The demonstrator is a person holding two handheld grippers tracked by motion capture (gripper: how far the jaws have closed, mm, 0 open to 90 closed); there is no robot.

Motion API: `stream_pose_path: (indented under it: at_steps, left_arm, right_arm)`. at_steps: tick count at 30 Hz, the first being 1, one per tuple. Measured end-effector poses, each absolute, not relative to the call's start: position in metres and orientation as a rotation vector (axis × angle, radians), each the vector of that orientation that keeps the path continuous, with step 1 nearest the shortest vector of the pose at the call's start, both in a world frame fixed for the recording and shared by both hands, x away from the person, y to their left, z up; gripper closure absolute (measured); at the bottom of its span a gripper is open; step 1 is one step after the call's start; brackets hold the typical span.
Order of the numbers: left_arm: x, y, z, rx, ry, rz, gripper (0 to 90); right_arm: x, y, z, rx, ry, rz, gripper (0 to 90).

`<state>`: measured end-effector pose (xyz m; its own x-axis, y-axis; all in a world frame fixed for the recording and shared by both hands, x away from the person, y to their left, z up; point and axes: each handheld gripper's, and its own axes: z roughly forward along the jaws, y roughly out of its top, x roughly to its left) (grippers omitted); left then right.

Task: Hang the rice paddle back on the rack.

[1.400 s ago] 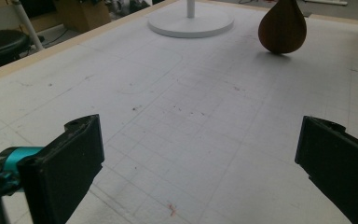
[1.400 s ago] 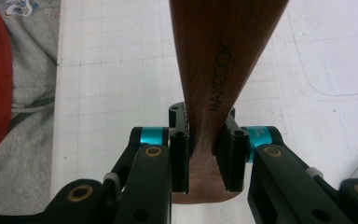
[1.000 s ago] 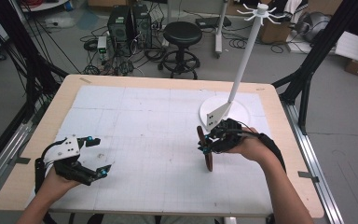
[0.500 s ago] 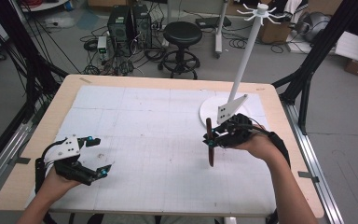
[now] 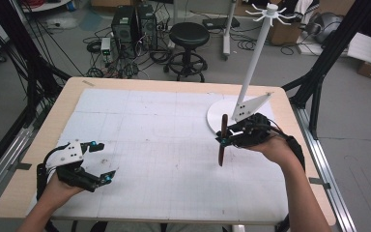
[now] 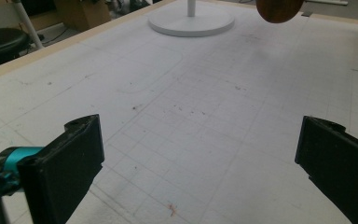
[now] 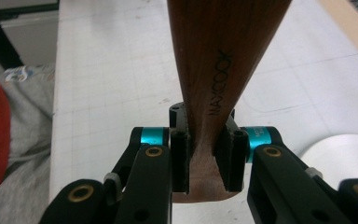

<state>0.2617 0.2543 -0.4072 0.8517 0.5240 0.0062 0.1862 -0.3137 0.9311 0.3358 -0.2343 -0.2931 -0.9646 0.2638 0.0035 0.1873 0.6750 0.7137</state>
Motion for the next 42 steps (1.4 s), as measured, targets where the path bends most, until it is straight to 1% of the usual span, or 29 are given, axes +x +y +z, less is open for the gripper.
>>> stream_pose_path:
  at_steps: [19, 42]
  left_arm:
    - [0.262, 0.254, -0.407, 1.889, 0.53, 0.372, 1.7]
    - [0.263, 0.253, -0.408, 1.888, 0.533, 0.366, 1.7]
  right_arm:
    - [0.335, -0.253, -0.273, 0.393, 2.722, 1.227, 77.9]
    - [0.344, -0.296, -0.227, 0.51, 2.579, 1.265, 77.9]
